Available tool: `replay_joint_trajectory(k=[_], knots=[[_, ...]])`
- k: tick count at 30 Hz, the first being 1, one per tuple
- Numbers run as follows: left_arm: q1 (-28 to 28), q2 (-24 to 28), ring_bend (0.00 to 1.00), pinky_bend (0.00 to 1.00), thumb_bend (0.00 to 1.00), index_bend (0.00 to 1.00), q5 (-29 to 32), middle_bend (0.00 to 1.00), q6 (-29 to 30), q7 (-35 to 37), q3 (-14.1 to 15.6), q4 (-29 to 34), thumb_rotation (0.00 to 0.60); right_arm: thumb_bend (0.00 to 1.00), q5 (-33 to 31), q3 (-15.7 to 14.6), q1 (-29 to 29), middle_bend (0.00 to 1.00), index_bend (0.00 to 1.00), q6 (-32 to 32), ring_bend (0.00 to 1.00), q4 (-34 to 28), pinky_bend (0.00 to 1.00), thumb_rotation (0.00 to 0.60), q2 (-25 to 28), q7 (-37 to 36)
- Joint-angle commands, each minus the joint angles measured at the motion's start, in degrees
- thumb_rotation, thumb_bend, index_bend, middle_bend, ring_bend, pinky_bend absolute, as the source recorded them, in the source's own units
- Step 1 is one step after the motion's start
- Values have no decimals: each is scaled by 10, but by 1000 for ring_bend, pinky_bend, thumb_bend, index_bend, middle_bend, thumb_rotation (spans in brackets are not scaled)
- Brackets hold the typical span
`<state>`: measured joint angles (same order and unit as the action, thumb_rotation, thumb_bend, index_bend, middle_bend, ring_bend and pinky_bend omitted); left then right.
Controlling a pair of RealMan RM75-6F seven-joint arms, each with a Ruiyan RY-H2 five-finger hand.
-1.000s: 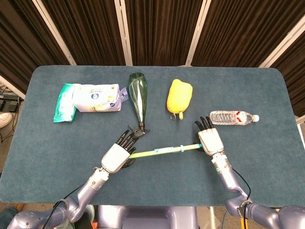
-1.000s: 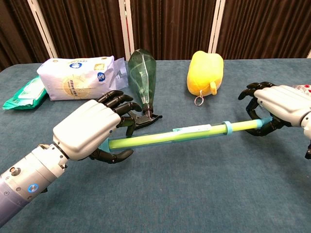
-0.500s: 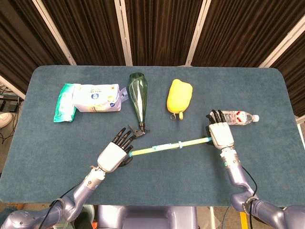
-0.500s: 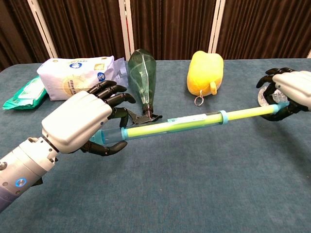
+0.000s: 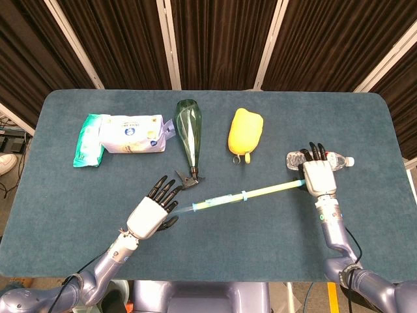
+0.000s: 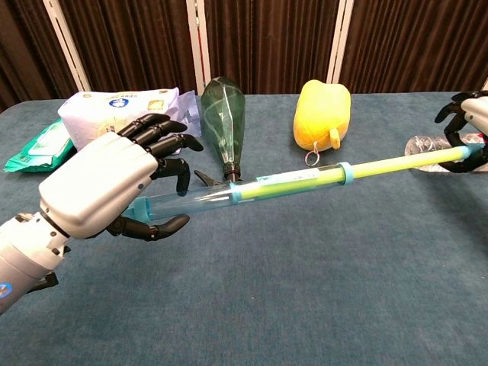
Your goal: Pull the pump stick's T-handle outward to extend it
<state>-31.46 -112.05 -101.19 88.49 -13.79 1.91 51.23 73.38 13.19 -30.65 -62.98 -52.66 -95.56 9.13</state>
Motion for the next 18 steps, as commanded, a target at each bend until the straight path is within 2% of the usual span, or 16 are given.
replay_joint_trajectory(k=[1,6,18], knots=[[6,13,89,76,457,716,-6,193,6,2,6,16,600,333,-9,6,-1,237,875,7,0,12,0,600,2,-7],[15,40,89,76,457,716,-10,194,11,9,13,53,600,332,-21,14,-2,238,875,12,0,30,0,600,3,-19],[30,67,101,76,457,713,-33,203,35,38,27,84,600,333,-29,20,-9,237,875,18,0,51,0,600,0,-27]])
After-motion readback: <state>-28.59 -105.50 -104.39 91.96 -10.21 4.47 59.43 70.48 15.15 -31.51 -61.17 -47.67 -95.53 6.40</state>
